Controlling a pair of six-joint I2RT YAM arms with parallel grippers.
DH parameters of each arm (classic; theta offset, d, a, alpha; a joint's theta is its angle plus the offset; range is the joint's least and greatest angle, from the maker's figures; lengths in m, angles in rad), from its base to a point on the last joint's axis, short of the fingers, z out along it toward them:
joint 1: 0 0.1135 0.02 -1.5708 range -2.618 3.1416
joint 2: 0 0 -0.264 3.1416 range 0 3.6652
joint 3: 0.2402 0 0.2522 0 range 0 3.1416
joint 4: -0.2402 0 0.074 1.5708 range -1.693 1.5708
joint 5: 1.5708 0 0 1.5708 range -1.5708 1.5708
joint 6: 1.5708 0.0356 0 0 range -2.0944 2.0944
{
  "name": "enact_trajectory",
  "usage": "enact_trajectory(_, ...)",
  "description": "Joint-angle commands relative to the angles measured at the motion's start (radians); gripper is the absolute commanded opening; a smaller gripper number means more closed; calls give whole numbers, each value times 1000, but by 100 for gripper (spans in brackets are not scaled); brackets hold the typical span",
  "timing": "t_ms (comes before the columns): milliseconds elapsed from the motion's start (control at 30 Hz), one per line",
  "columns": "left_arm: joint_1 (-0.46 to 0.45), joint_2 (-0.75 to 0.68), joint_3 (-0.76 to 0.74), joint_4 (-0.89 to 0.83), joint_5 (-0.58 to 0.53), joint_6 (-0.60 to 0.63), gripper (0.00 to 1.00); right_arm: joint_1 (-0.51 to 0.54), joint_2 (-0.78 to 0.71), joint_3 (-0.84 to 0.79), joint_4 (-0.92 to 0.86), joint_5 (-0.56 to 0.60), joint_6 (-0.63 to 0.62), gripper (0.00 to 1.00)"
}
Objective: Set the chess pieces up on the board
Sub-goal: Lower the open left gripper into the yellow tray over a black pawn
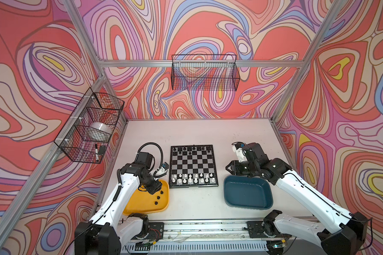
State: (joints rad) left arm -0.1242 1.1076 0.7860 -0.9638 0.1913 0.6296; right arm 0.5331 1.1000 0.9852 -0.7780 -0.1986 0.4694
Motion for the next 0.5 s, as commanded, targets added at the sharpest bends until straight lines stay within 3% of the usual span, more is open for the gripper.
enact_trajectory(0,7,32,-21,15,44,50,56,-2,-6,-11,-8,14,12,34)
enact_trajectory(467,6,120,-60,91,82,69,53,-2,37,1,-10,19,8,33)
